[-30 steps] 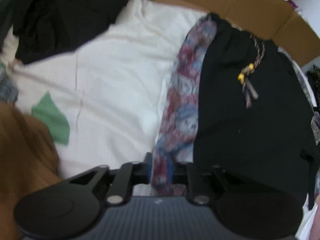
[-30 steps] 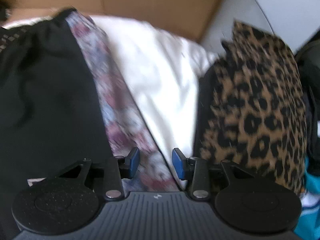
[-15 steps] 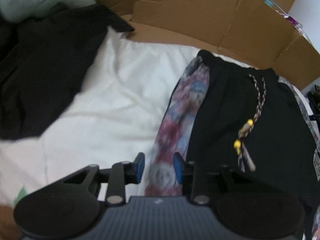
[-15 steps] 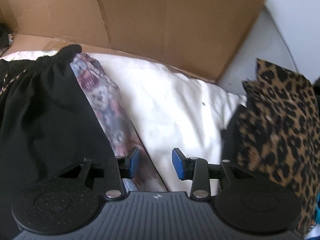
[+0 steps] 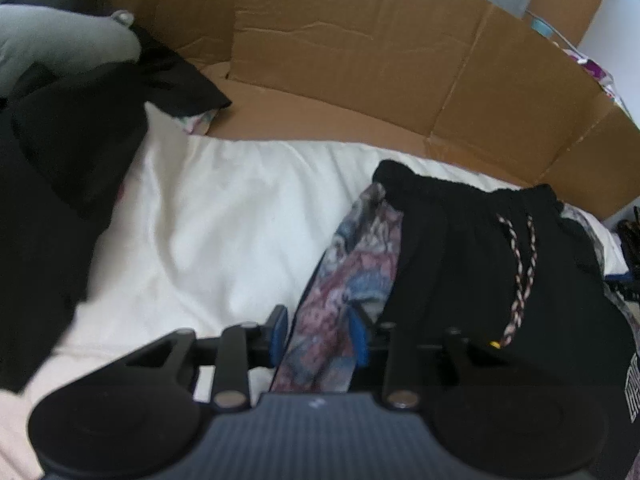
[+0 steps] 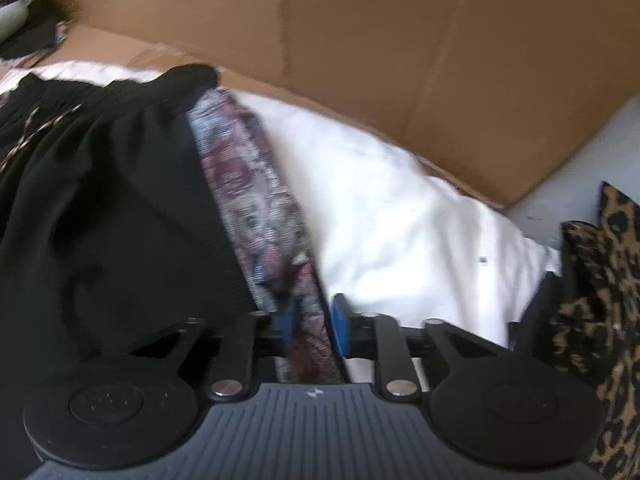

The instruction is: Fold clothes

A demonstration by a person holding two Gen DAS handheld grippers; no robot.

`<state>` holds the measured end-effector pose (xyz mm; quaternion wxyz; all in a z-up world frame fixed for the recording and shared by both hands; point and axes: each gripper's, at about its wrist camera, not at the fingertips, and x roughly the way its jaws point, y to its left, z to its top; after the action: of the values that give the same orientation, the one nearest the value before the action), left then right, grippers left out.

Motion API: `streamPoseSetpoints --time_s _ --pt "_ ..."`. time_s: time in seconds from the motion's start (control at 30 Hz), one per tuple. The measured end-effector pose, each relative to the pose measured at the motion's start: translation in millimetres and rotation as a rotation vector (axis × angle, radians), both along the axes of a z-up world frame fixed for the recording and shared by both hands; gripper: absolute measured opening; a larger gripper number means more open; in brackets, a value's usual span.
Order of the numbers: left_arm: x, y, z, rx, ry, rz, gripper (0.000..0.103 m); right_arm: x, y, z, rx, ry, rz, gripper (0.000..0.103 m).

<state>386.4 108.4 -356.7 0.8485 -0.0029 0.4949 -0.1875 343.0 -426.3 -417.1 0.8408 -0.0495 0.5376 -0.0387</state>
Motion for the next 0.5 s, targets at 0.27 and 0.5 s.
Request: streamPoseSetpoints --time_s 0.27,0.5 --pt "17.8 -22.3 -9.1 0.051 -0.017 -0.032 0.045 9.5 0.1 0.1 0.002 0.075 0.065 0.01" --pt "29.5 -19.5 -13.3 -0.002 0.015 -0.027 0.045 7.0 -15.4 15.0 -0.011 0.071 0.01 0.0"
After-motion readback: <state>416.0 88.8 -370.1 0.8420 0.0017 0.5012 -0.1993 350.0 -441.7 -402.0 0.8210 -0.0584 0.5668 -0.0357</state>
